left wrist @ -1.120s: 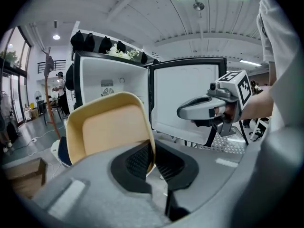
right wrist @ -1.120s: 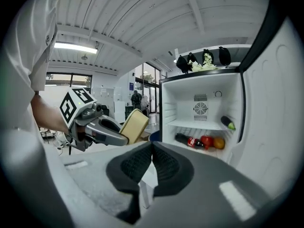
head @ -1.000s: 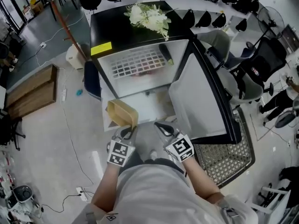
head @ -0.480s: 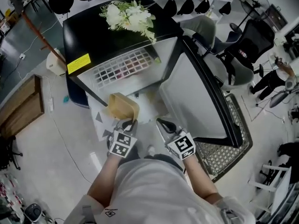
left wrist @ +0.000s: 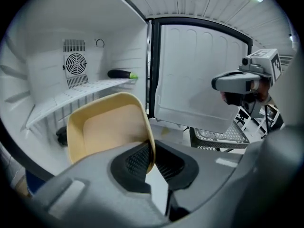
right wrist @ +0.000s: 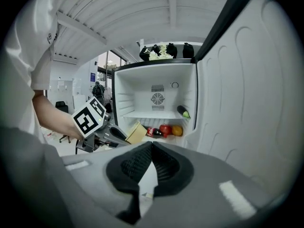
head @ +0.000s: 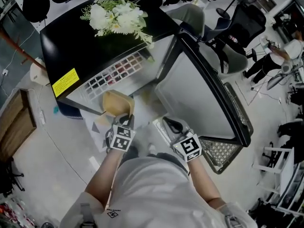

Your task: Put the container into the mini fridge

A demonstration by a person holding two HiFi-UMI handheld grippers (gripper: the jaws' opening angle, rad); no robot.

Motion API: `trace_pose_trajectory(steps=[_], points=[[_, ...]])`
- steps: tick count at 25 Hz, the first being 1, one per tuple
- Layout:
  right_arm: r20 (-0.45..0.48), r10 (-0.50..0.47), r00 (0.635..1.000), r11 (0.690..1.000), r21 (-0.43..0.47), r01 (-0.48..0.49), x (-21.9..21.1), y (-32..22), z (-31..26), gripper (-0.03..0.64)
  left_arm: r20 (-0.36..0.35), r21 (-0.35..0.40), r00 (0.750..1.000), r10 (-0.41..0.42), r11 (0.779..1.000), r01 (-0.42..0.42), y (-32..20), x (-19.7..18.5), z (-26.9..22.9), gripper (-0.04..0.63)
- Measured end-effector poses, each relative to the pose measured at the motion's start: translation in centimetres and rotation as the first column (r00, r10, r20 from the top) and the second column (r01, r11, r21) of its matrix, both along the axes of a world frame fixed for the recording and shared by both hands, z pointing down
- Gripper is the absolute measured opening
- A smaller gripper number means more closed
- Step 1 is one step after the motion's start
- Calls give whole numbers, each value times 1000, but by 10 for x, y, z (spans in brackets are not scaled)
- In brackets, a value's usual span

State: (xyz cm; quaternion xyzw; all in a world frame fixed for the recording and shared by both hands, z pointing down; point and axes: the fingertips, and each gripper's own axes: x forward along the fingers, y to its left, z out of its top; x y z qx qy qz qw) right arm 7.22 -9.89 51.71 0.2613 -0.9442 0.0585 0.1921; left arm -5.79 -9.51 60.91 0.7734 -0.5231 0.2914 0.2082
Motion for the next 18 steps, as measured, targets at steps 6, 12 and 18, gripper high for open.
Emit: trace_pose_trajectory(steps=[6, 12, 18], points=[[-28, 88, 996, 996, 9, -87, 4, -5, 0, 3, -6, -58, 1000, -17, 998, 16, -21, -18, 21, 17], [-45, 143, 989, 990, 21, -143, 8, -6, -1, 3, -18, -81, 999, -41, 996, 39, -42, -27, 32, 17], [-61, 198, 978, 980, 20, -197, 16, -5, 0, 3, -4, -74, 998, -56, 996, 56, -60, -38, 34, 17]])
